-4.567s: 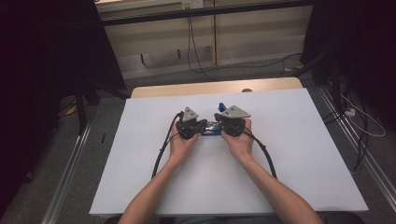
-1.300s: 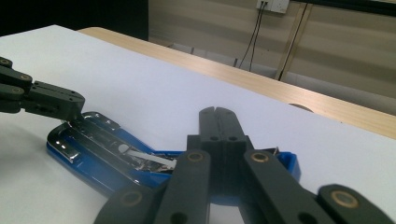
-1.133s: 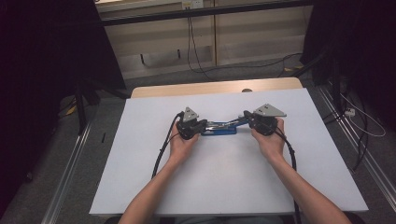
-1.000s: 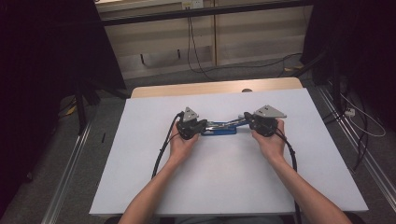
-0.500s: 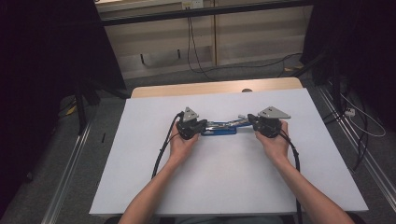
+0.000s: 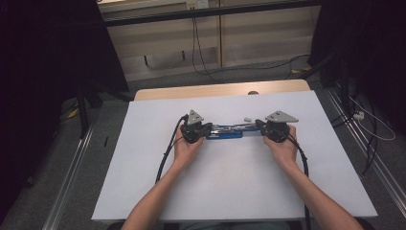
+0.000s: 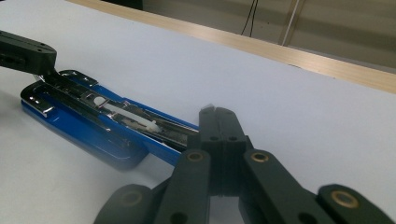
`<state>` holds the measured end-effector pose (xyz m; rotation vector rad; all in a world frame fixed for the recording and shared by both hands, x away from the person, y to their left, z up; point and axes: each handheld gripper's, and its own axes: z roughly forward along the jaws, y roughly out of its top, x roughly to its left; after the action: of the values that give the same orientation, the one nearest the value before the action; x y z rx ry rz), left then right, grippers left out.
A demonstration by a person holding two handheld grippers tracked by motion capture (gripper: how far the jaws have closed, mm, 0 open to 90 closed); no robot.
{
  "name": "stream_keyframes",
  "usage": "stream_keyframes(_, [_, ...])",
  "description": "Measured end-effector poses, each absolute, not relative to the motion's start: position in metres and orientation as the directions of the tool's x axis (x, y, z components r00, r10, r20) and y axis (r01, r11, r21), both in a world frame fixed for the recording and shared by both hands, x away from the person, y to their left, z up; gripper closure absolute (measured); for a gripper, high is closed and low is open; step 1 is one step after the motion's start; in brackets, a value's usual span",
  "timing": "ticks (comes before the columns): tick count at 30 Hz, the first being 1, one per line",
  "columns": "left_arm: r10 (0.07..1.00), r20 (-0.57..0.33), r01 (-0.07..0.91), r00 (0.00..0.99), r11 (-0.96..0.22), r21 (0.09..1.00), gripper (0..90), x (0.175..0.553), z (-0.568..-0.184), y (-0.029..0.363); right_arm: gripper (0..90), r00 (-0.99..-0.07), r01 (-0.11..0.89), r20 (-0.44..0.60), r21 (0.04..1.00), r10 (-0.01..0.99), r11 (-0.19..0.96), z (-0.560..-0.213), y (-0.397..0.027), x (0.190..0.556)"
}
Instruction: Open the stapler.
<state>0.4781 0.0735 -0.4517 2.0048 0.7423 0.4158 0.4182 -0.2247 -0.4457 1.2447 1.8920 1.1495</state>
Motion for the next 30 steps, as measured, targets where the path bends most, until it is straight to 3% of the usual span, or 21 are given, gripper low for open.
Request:
stream_keyframes(22, [0.628, 0.033, 0.284, 0.777, -0.397, 0.873, 89.7, 0.4772, -0.4475, 0.0740, 90.0, -0.402, 0.414, 0.012, 0.894, 0.916, 0.170, -0.4490, -0.2246, 0.4188])
stream_keyframes(30, [0.624, 0.020, 0.285, 0.781, -0.384, 0.878, 85.1, 0.4770, -0.4453, 0.0758, 87.8, -0.440, 0.389, 0.033, 0.908, 0.898, 0.157, -0.4463, -0.2263, 0.4191])
